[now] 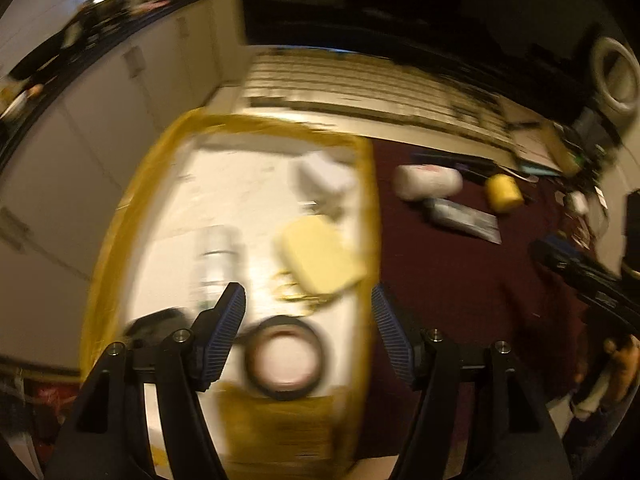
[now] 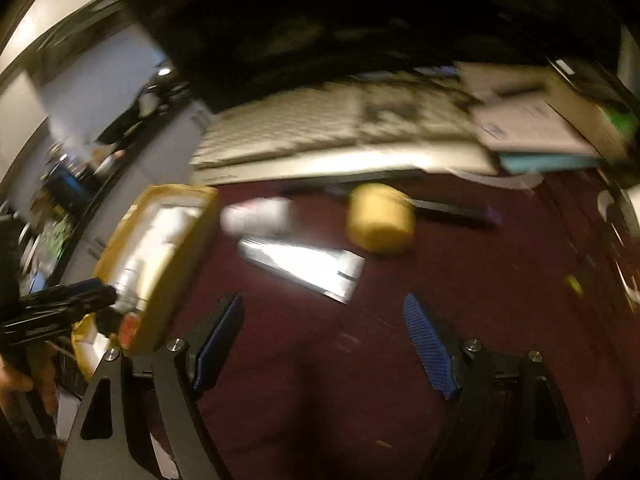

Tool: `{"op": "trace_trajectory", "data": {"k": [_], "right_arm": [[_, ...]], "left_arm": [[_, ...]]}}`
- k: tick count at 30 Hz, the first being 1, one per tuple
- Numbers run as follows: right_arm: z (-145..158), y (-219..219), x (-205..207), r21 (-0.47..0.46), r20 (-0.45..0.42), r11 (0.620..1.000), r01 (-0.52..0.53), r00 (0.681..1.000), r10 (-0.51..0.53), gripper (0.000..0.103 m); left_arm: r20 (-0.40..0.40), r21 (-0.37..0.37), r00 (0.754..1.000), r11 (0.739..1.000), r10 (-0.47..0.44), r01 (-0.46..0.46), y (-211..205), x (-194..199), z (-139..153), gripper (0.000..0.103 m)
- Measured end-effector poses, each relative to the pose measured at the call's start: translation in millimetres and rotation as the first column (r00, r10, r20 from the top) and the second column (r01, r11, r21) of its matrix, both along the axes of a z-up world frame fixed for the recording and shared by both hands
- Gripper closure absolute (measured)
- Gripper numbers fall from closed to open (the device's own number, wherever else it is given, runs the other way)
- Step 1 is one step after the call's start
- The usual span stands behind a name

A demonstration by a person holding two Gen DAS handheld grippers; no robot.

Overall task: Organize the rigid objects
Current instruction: 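Open the left tool to drop the bottle in the tray while right tool releases the plug, then grasp the white tube with the left tool while right tool grasps the yellow container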

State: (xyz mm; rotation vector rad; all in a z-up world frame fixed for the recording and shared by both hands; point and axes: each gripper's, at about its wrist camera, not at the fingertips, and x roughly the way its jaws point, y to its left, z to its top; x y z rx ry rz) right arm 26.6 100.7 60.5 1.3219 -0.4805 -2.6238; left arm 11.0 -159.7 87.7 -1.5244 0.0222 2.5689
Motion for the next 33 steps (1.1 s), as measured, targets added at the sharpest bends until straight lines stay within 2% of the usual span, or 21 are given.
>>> {"op": "trace_trajectory", "data": {"k": [4, 6, 8, 12, 16, 20, 22, 25, 28, 33], "right_arm": [[-9.0, 26.0, 14.3, -0.013, 0.007, 0.999, 0.04, 0.999, -0.04, 0.025], [-9.1, 30.1, 18.1, -0.02, 0.008, 0.999, 0.047, 0.999, -0.047, 0.025], [-10.4, 34.6, 21.6, -0.027, 0.012, 0.998, 0.06, 0.998, -0.059, 0.025], [-12.2, 42.5, 25.8, -0.037, 0.014, 0.997, 0.074, 0.997, -0.073, 0.025], [-10.9, 51.9, 31.4, -0.056, 0.0, 0.994, 0.09, 0.996, -0.09, 0.025], [-9.5, 54.1, 29.9, -0.066, -0.007, 0.993, 0.093, 0.996, -0.094, 0.025], [-8.0, 53.3, 29.1, -0.066, -0.011, 0.994, 0.089, 0.996, -0.09, 0.025], [-5.4, 52.5, 27.8, -0.071, -0.02, 0.994, 0.086, 0.996, -0.088, 0.025], [-3.4, 52.6, 27.8, -0.076, -0.025, 0.993, 0.089, 0.996, -0.091, 0.025], [-1.3, 54.1, 27.7, -0.078, -0.025, 0.992, 0.098, 0.995, -0.1, 0.025]], "left_arm": [[0.009, 0.013, 0.986, 0.986, -0.168, 0.168, 50.1, 2.3, -2.8, 0.037], [0.03, 0.017, 0.967, 0.967, -0.253, 0.253, 77.1, 1.5, -5.3, 0.037], [0.07, 0.032, 0.938, 0.94, -0.341, 0.339, 102.0, -0.1, -12.1, 0.037], [0.107, -0.022, 0.899, 0.903, -0.424, 0.429, 129.9, 0.3, -18.5, 0.037], [0.111, -0.062, 0.879, 0.88, -0.463, 0.471, 142.7, -9.9, -14.5, 0.037], [0.114, -0.047, 0.858, 0.86, -0.501, 0.508, 149.5, -23.1, -12.8, 0.037], [0.123, -0.041, 0.838, 0.841, -0.531, 0.539, 156.4, -32.2, -17.1, 0.037], [0.122, -0.085, 0.837, 0.834, -0.534, 0.544, 164.4, -43.4, -26.5, 0.037], [0.126, -0.077, 0.82, 0.819, -0.558, 0.569, 172.0, -52.5, -35.2, 0.037], [0.119, -0.111, 0.785, 0.778, -0.608, 0.619, 182.3, -63.2, -41.9, 0.037]]}}
